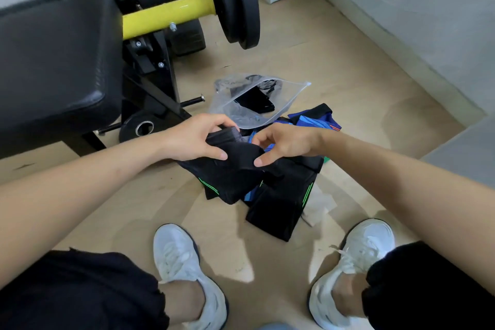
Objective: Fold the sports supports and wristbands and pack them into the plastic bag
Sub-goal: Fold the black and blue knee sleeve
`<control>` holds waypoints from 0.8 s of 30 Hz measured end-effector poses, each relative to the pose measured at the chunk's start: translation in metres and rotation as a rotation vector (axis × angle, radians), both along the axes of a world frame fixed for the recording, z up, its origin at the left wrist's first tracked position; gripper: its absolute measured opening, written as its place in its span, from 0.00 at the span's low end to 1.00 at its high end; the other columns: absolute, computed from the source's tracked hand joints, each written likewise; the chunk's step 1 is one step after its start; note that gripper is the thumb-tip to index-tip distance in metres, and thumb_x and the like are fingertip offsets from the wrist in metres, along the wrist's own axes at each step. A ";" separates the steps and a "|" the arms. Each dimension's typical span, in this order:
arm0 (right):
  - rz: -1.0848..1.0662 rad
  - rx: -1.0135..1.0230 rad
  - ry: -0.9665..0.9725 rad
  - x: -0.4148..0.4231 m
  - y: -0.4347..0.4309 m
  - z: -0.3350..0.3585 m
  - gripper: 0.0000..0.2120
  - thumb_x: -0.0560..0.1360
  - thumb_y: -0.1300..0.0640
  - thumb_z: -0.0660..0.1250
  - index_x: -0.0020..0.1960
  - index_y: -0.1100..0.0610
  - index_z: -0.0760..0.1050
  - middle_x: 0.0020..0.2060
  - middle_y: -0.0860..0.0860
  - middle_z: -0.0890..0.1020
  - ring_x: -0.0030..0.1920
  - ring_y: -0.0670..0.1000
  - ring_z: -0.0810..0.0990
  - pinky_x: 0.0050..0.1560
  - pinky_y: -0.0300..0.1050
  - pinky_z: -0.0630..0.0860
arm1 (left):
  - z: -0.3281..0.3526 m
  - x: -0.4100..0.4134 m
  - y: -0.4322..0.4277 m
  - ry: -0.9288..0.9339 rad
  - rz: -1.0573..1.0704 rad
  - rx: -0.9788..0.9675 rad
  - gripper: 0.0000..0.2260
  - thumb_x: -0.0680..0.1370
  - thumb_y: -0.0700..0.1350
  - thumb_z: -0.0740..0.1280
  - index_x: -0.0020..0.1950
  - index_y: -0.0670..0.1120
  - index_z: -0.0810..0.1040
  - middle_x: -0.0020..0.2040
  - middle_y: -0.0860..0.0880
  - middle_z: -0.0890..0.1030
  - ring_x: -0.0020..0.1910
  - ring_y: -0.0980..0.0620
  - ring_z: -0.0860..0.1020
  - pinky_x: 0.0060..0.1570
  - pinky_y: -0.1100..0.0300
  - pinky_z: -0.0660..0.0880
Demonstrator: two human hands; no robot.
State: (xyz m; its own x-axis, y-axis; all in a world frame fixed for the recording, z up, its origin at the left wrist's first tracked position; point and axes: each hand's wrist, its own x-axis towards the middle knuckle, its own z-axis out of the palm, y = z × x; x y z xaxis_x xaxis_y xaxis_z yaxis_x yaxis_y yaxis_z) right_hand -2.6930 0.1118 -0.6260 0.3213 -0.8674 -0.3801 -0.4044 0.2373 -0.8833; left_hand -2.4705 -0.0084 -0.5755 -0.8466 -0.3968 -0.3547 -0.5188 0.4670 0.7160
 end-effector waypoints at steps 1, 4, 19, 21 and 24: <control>-0.018 -0.018 0.018 0.000 0.002 0.002 0.07 0.74 0.59 0.75 0.41 0.58 0.77 0.35 0.49 0.79 0.36 0.47 0.76 0.41 0.37 0.72 | 0.002 0.004 -0.002 -0.010 0.022 -0.008 0.20 0.73 0.36 0.77 0.62 0.48 0.78 0.50 0.51 0.86 0.50 0.54 0.85 0.54 0.58 0.80; -0.058 -0.022 0.054 -0.006 0.007 0.012 0.07 0.75 0.63 0.73 0.41 0.58 0.76 0.28 0.41 0.77 0.30 0.41 0.72 0.35 0.32 0.67 | 0.003 0.017 -0.005 -0.050 0.050 -0.039 0.14 0.73 0.40 0.77 0.57 0.48 0.82 0.49 0.51 0.87 0.50 0.51 0.85 0.57 0.47 0.80; -0.539 -0.095 -0.234 0.001 0.046 0.045 0.11 0.76 0.63 0.72 0.57 0.62 0.79 0.49 0.60 0.84 0.46 0.50 0.83 0.51 0.49 0.80 | 0.016 0.001 0.019 0.169 0.120 0.153 0.09 0.77 0.42 0.74 0.56 0.45 0.84 0.49 0.47 0.87 0.49 0.52 0.84 0.52 0.56 0.80; -0.508 -0.117 -0.255 0.004 0.056 0.045 0.15 0.75 0.65 0.72 0.61 0.60 0.79 0.54 0.59 0.84 0.51 0.51 0.83 0.55 0.47 0.79 | 0.014 -0.006 0.024 0.205 0.150 0.210 0.10 0.77 0.42 0.73 0.58 0.44 0.84 0.50 0.47 0.87 0.50 0.51 0.85 0.52 0.57 0.80; -0.554 -0.194 -0.263 0.012 0.065 0.043 0.17 0.75 0.65 0.72 0.63 0.59 0.78 0.55 0.53 0.85 0.55 0.50 0.83 0.58 0.42 0.78 | 0.009 -0.019 0.035 0.241 0.144 0.271 0.10 0.77 0.42 0.73 0.58 0.44 0.84 0.53 0.44 0.86 0.52 0.49 0.84 0.53 0.58 0.80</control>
State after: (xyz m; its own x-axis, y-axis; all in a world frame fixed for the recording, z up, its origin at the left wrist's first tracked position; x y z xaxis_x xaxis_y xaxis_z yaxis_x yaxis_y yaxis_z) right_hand -2.6811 0.1767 -0.5829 -0.1329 -0.9765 -0.1694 -0.0314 0.1750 -0.9841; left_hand -2.4898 0.0268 -0.5664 -0.8609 -0.4371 -0.2603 -0.3669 0.1791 0.9129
